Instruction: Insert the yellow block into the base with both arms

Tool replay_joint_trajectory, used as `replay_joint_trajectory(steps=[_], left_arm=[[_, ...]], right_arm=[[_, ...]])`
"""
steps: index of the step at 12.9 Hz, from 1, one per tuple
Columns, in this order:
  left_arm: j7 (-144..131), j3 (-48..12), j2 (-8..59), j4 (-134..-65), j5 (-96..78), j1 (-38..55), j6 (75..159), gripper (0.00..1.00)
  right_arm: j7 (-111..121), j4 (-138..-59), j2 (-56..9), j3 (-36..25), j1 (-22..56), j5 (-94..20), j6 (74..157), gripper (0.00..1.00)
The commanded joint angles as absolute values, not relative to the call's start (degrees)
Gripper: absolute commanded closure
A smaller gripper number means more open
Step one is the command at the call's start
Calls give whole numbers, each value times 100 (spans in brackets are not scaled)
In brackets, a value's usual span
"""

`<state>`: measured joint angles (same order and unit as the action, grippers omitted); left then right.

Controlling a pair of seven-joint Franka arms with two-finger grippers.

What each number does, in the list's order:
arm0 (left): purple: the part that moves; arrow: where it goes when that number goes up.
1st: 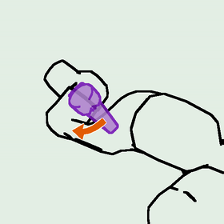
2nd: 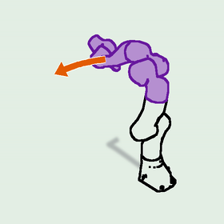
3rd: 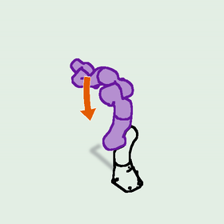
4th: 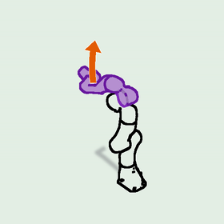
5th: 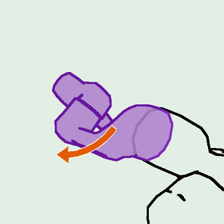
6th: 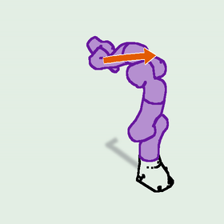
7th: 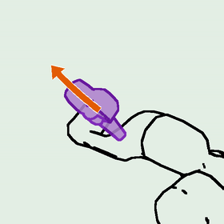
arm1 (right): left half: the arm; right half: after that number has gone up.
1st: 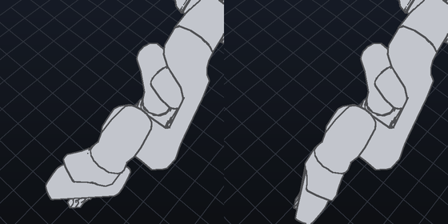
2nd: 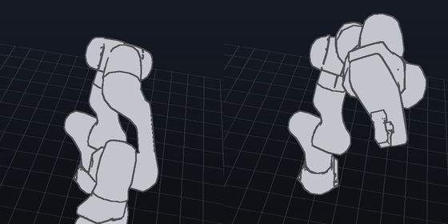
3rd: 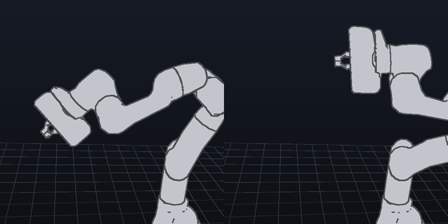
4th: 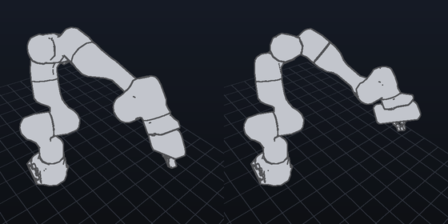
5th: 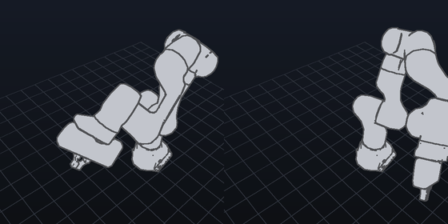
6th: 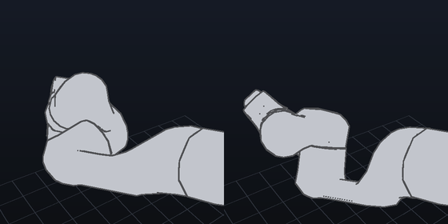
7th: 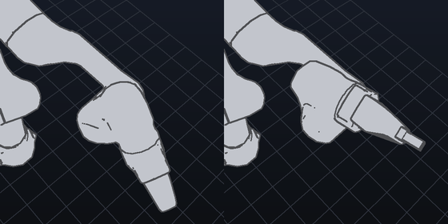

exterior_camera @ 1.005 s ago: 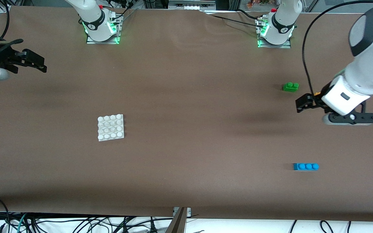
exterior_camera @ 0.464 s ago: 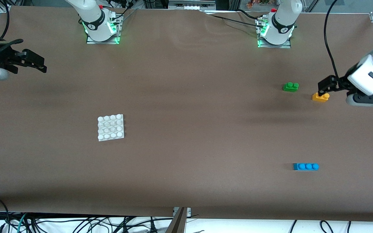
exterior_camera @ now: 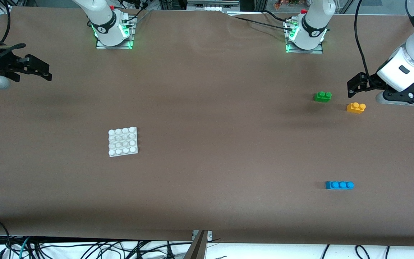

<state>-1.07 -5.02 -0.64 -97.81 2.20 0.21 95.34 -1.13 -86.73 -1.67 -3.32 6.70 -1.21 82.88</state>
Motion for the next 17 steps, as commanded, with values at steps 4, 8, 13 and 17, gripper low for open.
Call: replay_joint_trajectory(steps=[4,8,13,17], left_arm=[[-79,-387,-97,-9852,-26,70,9554,0],[-105,-395,-97,-9844,-26,18,9440,0],[-97,-413,-97,-9835,-35,18,9439,0],[-88,-413,-97,-9835,-35,18,9439,0]], right_arm=[[-18,-8745,-70,-246,589,-35,8306,0],[-18,-8754,-79,-229,598,-35,8332,0],[-17,-8780,-79,-229,598,-35,8323,0],[-18,-8780,-79,-229,598,-35,8323,0]])
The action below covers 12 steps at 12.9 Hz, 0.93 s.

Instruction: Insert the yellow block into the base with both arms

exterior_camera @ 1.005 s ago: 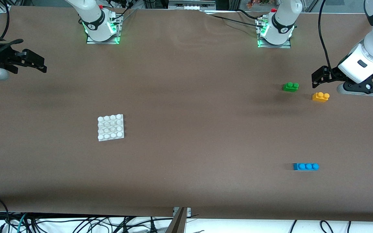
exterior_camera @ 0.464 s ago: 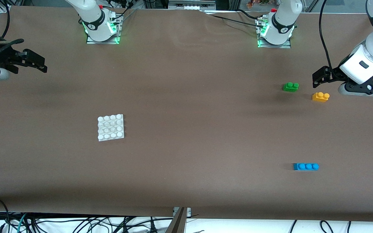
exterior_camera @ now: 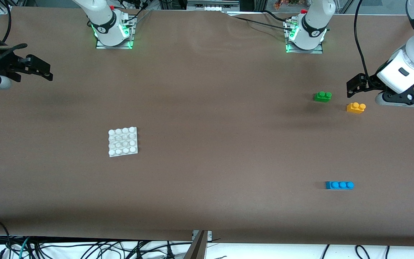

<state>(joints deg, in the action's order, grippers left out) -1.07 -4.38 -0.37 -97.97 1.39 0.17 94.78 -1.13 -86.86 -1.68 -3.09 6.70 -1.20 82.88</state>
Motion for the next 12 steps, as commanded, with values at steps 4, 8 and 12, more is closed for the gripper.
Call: replay_joint_trajectory(steps=[4,8,12], left_arm=[[-79,-413,-97,-9835,-35,26,9439,0],[-62,-413,-97,-9835,-35,18,9431,0],[-53,-404,-97,-9835,-35,18,9431,0]], right_arm=[[-62,-8780,-79,-229,598,-35,8306,0],[-70,-8780,-79,-229,598,-35,8306,0],[-105,-8772,-79,-229,598,-44,8297,0]])
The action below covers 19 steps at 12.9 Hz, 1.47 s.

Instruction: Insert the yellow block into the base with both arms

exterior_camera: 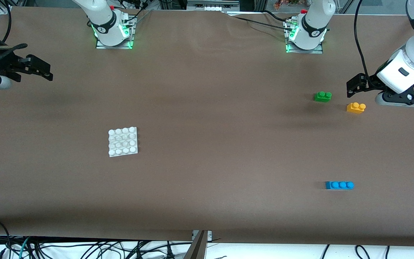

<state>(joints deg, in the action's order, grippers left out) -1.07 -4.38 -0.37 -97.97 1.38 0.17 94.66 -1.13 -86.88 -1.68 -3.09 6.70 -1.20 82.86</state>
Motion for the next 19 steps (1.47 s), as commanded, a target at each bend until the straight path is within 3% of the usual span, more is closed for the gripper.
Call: replay_joint_trajectory(steps=[1,19], left_arm=[[-53,-404,-97,-9835,-35,18,9431,0],[-44,-404,-97,-9835,-35,18,9413,0]], right_arm=[[-105,-8771,-88,-229,598,-61,8323,0],[-264,-8842,-229,-229,782,-97,8490,0]])
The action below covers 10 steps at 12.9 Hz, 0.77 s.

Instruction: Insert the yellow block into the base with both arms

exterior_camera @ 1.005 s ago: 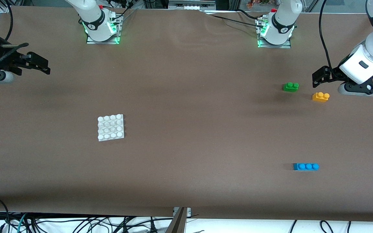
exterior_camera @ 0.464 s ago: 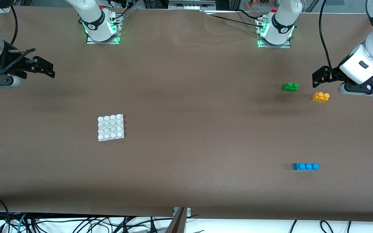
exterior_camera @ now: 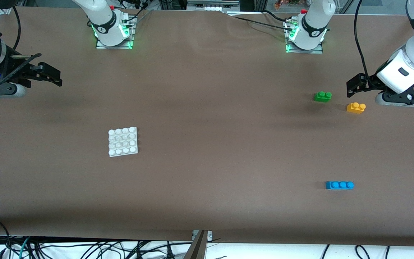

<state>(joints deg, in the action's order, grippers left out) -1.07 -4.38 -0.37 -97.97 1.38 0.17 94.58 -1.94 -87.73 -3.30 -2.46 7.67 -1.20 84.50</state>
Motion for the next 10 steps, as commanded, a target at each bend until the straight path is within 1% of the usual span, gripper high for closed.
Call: replay_joint_trajectory(steps=[1,6,10], left_arm=[[-44,-404,-97,-9835,-35,18,9404,0],[-44,-404,-97,-9835,-35,18,9404,0],[-44,-404,-97,-9835,-35,18,9404,0]], right_arm=[[-264,-8842,-237,-229,782,-97,8490,0],[-255,-8842,-325,-229,800,-97,8596,0],[-272,-8851,-711,-229,1028,-114,8990,0]])
